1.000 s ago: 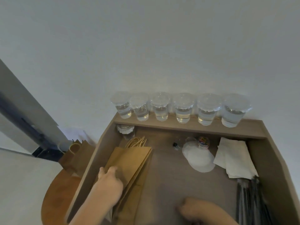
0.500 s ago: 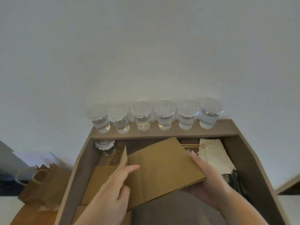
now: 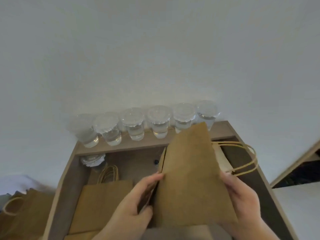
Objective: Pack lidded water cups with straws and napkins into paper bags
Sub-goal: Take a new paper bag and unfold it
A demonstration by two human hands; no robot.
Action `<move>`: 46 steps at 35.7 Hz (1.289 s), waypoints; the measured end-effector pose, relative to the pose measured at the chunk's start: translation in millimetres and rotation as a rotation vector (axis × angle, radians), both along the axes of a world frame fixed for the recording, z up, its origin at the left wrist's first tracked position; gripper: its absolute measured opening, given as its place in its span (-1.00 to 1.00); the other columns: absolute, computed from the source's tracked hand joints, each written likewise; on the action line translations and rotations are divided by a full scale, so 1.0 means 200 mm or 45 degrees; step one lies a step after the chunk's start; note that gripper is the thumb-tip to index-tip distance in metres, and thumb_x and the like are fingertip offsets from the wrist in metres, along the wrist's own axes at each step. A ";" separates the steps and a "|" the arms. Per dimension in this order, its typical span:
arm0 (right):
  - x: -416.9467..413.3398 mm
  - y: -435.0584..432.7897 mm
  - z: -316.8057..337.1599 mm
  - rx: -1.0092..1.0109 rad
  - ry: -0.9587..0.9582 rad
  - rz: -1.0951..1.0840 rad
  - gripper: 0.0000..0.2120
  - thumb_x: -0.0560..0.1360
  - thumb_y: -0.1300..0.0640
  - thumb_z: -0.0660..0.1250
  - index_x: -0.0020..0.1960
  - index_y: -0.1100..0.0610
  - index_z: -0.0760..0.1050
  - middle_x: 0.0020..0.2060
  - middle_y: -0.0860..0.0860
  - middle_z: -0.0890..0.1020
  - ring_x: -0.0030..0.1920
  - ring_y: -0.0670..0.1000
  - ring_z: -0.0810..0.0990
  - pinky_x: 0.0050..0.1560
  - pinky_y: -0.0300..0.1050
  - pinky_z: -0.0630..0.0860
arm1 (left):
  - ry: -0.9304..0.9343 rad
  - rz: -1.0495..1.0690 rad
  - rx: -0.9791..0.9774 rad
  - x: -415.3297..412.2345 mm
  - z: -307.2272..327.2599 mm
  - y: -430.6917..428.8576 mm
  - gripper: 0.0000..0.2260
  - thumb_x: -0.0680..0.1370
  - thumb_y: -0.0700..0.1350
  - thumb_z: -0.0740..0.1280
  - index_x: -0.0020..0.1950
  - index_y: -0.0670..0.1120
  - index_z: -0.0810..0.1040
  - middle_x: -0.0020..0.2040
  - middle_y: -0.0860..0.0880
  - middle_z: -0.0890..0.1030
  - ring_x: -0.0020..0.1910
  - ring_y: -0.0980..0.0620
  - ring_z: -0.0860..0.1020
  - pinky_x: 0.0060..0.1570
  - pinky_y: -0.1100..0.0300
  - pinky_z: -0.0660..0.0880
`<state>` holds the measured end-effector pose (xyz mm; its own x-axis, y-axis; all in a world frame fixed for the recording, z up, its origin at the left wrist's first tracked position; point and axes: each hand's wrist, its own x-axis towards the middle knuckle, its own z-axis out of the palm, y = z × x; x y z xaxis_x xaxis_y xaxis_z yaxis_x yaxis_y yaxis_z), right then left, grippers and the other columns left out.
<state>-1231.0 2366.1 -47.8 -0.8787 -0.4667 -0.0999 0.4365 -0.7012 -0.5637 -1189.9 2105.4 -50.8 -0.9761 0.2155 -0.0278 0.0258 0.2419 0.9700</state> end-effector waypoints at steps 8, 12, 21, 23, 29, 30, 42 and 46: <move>0.08 -0.16 -0.01 0.801 0.336 -0.009 -0.58 0.72 0.24 0.22 0.28 -0.19 0.72 0.15 0.00 0.77 0.15 0.01 0.76 0.06 -0.14 0.71 | -0.020 0.146 -0.204 -0.01 -0.01 0.12 -0.59 0.61 0.16 0.35 0.44 0.40 0.44 0.33 0.36 0.59 0.33 0.29 0.57 0.32 0.25 0.53; 0.10 -0.17 0.02 1.006 0.902 0.240 -0.29 0.63 0.24 0.35 0.71 -0.06 0.21 0.29 0.15 0.63 0.33 0.23 0.61 0.42 0.25 0.51 | 0.011 0.120 0.068 0.01 0.04 0.14 -0.42 0.56 0.33 0.37 0.47 0.04 0.46 0.23 0.24 0.69 0.16 0.23 0.66 0.10 0.25 0.61; 0.10 -0.23 0.01 0.770 0.554 0.138 -0.31 0.54 -0.29 0.49 0.35 0.23 0.42 -0.07 0.28 0.55 -0.07 0.30 0.51 0.06 0.27 0.51 | -0.029 0.071 0.287 0.09 0.11 0.15 -0.57 0.59 -0.12 0.35 0.42 -0.28 0.47 -0.01 -0.01 0.73 -0.01 0.08 0.67 0.05 0.29 0.55; 0.12 -0.25 0.00 0.748 0.611 0.130 -0.21 0.47 -0.32 0.54 0.28 0.31 0.36 0.00 0.46 0.52 -0.06 0.36 0.52 0.04 0.38 0.48 | -0.055 0.040 0.285 0.11 0.11 0.14 -0.53 0.58 -0.08 0.41 0.48 -0.17 0.49 0.20 -0.01 0.74 0.21 0.03 0.69 0.18 0.28 0.55; 0.12 -0.23 0.02 0.770 0.603 0.094 -0.64 0.61 0.09 0.37 0.16 0.35 0.35 0.06 0.58 0.48 -0.08 0.29 0.52 0.02 0.25 0.45 | -0.058 -0.043 0.158 0.14 0.15 0.13 -0.57 0.65 0.01 0.35 0.53 0.02 0.53 0.22 0.00 0.71 0.27 0.04 0.64 0.28 0.25 0.49; 0.12 -0.22 0.03 0.774 0.584 0.084 -0.63 0.60 0.04 0.36 0.14 0.34 0.37 0.05 0.55 0.49 -0.07 0.26 0.52 0.04 0.21 0.47 | -0.049 -0.057 0.117 0.15 0.15 0.12 -0.56 0.66 0.04 0.33 0.55 0.04 0.51 0.19 0.03 0.70 0.23 0.05 0.63 0.27 0.25 0.47; 0.12 -0.18 0.07 0.944 0.724 0.152 -0.39 0.50 -0.20 0.57 0.16 0.25 0.41 0.01 0.34 0.61 -0.02 0.39 0.58 0.15 0.44 0.58 | -0.004 -0.089 -0.138 0.18 0.17 0.12 -0.38 0.51 0.43 0.37 0.55 0.37 0.36 0.36 0.18 0.62 0.32 0.16 0.61 0.17 -0.06 0.66; 0.12 -0.17 0.07 1.045 0.824 0.142 -0.54 0.54 -0.10 0.56 0.14 0.16 0.42 -0.15 0.11 0.55 -0.15 0.04 0.47 -0.02 0.23 0.56 | -0.047 -0.115 -0.125 0.18 0.18 0.12 -0.36 0.53 0.38 0.41 0.56 0.22 0.41 0.33 0.07 0.66 0.29 0.01 0.65 0.19 -0.35 0.58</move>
<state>-1206.3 2333.1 -34.4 -0.8339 -0.5496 0.0510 -0.0790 0.0273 -0.9965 -1153.9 2129.2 -14.6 -0.9507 0.2972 -0.0887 0.0165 0.3341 0.9424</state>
